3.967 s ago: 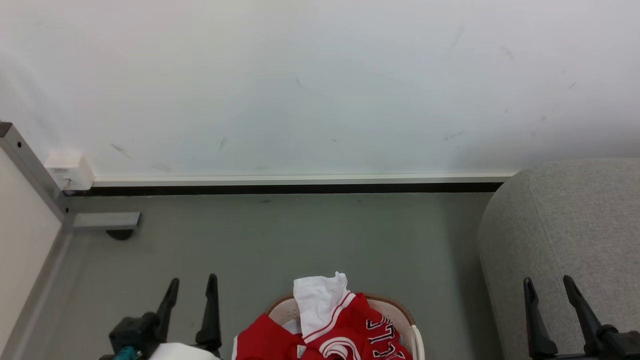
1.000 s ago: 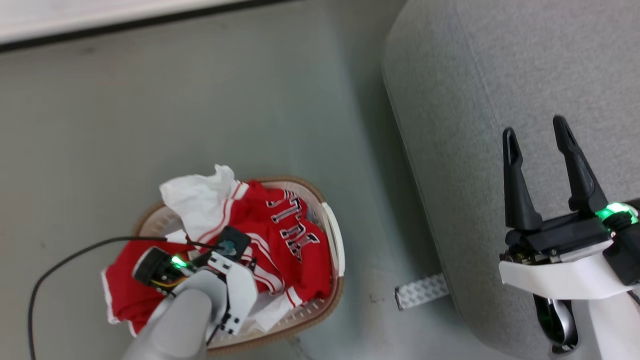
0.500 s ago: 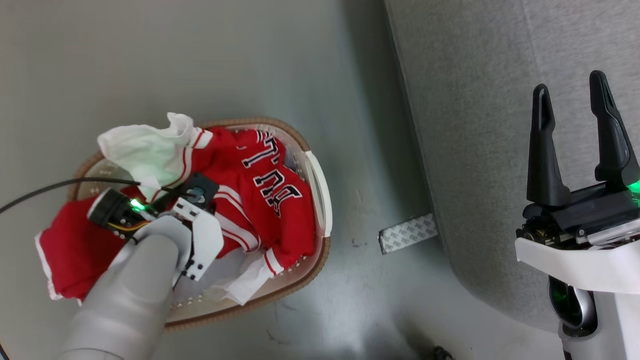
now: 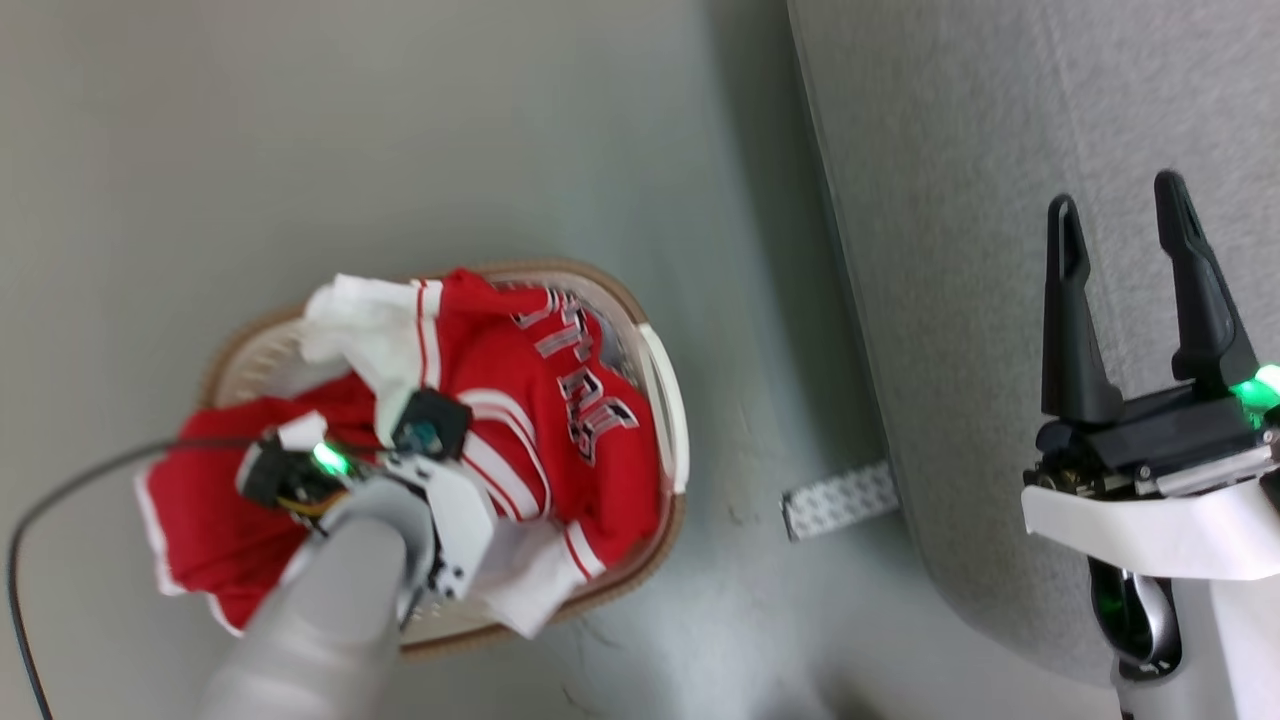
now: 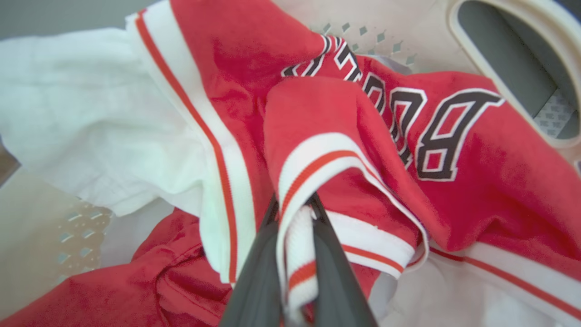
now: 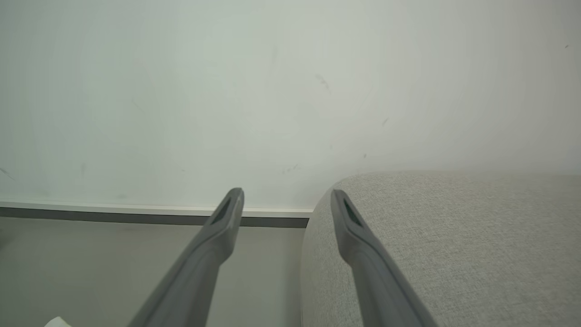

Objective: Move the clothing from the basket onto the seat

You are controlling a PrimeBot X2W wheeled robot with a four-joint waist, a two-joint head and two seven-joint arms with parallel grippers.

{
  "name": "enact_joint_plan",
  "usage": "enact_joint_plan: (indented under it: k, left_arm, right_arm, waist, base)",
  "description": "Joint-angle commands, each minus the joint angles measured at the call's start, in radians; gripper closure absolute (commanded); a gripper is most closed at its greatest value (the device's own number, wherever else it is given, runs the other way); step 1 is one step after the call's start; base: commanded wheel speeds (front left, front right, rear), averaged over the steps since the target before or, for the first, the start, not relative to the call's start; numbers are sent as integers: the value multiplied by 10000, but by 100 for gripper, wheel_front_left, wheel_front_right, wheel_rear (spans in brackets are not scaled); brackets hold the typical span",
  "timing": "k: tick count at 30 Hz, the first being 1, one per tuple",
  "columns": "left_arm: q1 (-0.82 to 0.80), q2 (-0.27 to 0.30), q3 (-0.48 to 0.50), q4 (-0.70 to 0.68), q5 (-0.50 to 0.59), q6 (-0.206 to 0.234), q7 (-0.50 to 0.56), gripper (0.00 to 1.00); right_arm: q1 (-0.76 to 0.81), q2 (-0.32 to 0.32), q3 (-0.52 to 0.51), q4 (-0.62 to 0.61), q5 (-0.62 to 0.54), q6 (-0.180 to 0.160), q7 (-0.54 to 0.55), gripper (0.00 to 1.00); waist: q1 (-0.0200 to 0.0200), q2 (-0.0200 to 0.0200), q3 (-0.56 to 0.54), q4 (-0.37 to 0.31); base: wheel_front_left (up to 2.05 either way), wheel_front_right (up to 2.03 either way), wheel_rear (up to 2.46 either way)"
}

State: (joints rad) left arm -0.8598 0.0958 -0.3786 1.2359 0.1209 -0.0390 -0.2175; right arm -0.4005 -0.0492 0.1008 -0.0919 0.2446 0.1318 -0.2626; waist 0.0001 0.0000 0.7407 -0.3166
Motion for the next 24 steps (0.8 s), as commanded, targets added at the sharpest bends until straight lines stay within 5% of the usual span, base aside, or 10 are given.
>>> enact_joint_plan:
  k: [1,15,24]
  left_arm:
    - [258,-66,5,20,-122,-23,-139,100]
    - [2884,-447,-136,-1943,-1640,-537,-474,100]
    - [3959,-444,-303,-4003,-2442,-539,-222,100]
  right_arm:
    - [214,-21,-68,113,-65,-21,-34,0]
    - [2365,-24,-465,1222,-442,-21,-34,0]
    - [3649,-21,-778,1562,-563,-21,-34,0]
  waist:
    - [-1,0,-843,406]
    - [-1,0,-5248,1535]
    - [-1,0,-6966,1985]
  base:
    - [0,0,0]
    - [0,0,0]
    - [0,0,0]
